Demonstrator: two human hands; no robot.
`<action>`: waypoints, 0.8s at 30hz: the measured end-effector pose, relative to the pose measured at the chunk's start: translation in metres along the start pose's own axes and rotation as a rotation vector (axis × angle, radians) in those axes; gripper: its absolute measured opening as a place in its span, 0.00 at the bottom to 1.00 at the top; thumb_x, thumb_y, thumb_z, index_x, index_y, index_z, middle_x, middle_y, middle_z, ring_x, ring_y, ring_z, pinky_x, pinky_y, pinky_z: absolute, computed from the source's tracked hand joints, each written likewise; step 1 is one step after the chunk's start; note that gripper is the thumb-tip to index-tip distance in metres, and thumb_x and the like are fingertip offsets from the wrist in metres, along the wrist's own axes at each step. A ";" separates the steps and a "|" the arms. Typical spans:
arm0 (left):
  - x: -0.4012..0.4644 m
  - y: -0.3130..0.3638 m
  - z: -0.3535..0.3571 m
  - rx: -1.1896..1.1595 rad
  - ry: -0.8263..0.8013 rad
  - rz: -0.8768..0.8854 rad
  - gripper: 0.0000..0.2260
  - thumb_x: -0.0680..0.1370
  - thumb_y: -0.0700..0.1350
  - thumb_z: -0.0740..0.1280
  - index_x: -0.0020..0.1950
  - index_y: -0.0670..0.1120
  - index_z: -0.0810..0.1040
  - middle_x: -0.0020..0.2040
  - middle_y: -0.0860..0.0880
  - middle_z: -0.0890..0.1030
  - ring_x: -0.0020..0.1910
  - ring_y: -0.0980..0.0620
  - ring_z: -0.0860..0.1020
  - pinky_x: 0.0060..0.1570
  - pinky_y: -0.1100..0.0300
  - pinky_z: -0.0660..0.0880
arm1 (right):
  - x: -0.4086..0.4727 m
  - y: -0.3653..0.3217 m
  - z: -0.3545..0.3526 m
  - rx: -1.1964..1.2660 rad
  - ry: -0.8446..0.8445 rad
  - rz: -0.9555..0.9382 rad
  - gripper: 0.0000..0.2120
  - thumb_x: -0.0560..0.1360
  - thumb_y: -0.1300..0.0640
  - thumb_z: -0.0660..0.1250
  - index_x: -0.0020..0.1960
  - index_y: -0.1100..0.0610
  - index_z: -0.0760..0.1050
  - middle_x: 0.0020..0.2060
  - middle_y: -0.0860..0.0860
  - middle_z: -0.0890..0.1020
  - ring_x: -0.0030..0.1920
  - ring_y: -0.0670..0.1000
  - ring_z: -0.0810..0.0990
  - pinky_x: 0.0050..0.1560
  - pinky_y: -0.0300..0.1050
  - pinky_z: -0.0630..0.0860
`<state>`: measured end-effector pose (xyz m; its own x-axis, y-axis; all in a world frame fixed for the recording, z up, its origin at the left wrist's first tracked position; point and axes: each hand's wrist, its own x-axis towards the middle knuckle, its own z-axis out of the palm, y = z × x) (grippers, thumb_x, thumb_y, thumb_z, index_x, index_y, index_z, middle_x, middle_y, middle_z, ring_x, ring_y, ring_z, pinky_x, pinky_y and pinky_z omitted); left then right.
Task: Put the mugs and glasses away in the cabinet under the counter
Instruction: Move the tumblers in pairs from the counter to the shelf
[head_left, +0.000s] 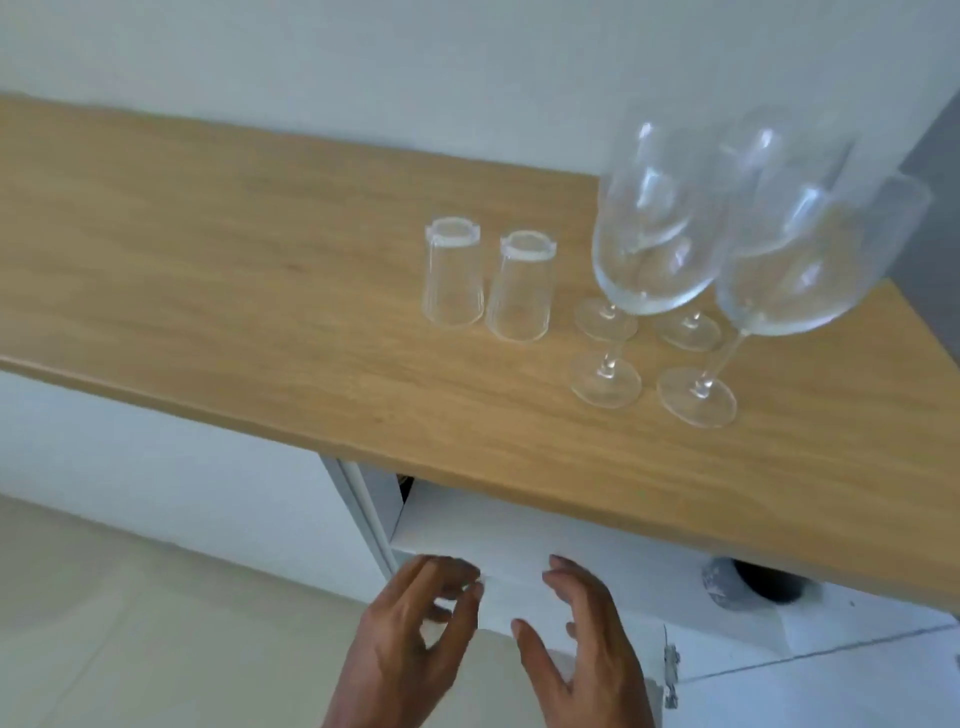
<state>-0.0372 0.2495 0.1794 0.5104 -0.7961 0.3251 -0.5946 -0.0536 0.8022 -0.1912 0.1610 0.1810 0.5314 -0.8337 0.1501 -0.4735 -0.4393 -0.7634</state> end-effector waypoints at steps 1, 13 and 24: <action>0.003 0.014 -0.015 0.014 0.053 0.064 0.02 0.77 0.49 0.69 0.49 0.56 0.81 0.46 0.62 0.81 0.41 0.61 0.82 0.36 0.69 0.78 | -0.003 -0.017 -0.010 0.049 0.003 -0.002 0.25 0.67 0.54 0.78 0.57 0.36 0.73 0.59 0.40 0.79 0.53 0.38 0.82 0.47 0.36 0.80; 0.219 0.043 -0.072 0.038 0.322 0.185 0.17 0.76 0.44 0.74 0.63 0.50 0.76 0.59 0.53 0.77 0.58 0.50 0.77 0.55 0.49 0.79 | 0.165 -0.134 -0.026 0.135 0.330 -0.295 0.17 0.76 0.58 0.70 0.63 0.58 0.73 0.66 0.54 0.70 0.69 0.50 0.71 0.61 0.44 0.76; 0.278 -0.016 -0.046 -0.121 0.108 0.254 0.26 0.76 0.50 0.74 0.70 0.62 0.68 0.65 0.62 0.75 0.58 0.47 0.81 0.52 0.43 0.81 | 0.246 -0.115 0.015 0.080 0.416 -0.184 0.26 0.75 0.57 0.70 0.69 0.48 0.62 0.75 0.57 0.62 0.77 0.54 0.61 0.70 0.51 0.71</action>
<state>0.1425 0.0568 0.2802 0.4222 -0.7055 0.5692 -0.6365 0.2164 0.7403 0.0048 0.0115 0.2965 0.2667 -0.8147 0.5149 -0.3334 -0.5793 -0.7438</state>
